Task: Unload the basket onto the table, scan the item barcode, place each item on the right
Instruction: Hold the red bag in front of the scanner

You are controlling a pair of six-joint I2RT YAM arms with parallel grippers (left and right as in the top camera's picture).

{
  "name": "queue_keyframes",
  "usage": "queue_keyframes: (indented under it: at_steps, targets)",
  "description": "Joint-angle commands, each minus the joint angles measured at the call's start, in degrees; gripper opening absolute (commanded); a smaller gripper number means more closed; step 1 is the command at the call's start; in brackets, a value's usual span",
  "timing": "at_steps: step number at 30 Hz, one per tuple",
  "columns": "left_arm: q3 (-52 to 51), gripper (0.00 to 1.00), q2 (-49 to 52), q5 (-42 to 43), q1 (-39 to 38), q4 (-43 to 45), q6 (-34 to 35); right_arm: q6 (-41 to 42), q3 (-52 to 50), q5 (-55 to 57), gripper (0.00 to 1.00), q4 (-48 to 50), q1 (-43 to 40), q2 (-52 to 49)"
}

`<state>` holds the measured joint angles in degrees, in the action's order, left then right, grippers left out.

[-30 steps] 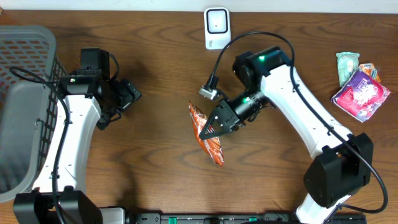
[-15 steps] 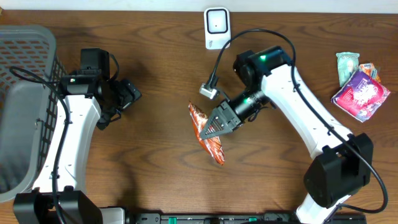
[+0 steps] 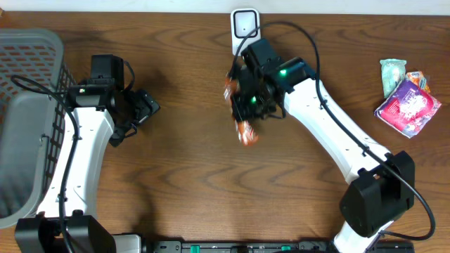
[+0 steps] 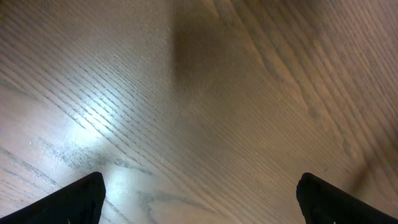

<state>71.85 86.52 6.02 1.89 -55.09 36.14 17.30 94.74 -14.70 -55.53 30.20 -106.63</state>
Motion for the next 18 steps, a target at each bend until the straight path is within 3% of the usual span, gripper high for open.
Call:
queue_keyframes:
  at_steps: [1,7,18]
  targets:
    - [0.0,0.98,-0.15,-0.57,0.31,-0.13,-0.35,11.21,0.39,11.13,0.01,6.05,-2.16,-1.01]
    - [0.0,0.98,-0.15,-0.57,0.31,-0.13,-0.35,14.49,5.16,0.15,0.01,16.35,-7.04,-8.26]
    - [0.0,0.98,-0.15,-0.57,0.31,-0.13,-0.35,14.4,40.54,5.88,0.01,8.87,-9.66,-32.04]
